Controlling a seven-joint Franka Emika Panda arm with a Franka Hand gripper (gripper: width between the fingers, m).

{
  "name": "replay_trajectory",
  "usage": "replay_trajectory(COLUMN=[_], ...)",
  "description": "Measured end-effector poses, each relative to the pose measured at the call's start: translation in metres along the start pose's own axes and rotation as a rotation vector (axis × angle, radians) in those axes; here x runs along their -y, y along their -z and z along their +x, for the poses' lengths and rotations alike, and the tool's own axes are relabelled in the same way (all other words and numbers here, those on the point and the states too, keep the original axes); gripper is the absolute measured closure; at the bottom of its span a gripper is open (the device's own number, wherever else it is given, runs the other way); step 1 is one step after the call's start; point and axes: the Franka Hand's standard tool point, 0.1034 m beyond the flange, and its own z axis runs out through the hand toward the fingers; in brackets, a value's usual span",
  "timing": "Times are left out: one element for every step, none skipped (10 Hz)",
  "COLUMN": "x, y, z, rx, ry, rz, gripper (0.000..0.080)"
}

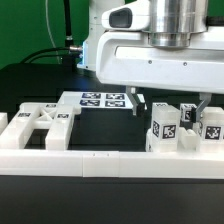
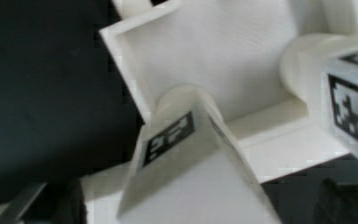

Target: Assemble chair

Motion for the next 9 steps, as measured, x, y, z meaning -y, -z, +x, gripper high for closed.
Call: replay_trajectory(x=[0.0001,0.0,-0.0011,-0.0024,-0.0026,-0.0027,-0.0028,-0.0029,-0.0029], y=[0.0009,0.0019,0.002,0.0016,0.0013,0.0011,0.0009,0.0009,0.0009], z=[0.0001,0.0004,0.0007,0.001,0.0009,0.0008,0.0008,0.0008,0.0008], rx=[-0.002,-0.005,-0.005,-0.004,-0.003,-0.003,-0.003,-0.003,-0.003], ry=[0.058,0.14,0.206,0.246,0.244,0.242,0.242,0.24,0.214], rz=[-0.01,-0.021,-0.027,-0.028,-0.029,-0.029,-0.029,-0.029,-0.028], gripper=[0.0151,0.0151,0.0151,0.0151,0.0279,0.0417,0.0514,0.0514,0.0514])
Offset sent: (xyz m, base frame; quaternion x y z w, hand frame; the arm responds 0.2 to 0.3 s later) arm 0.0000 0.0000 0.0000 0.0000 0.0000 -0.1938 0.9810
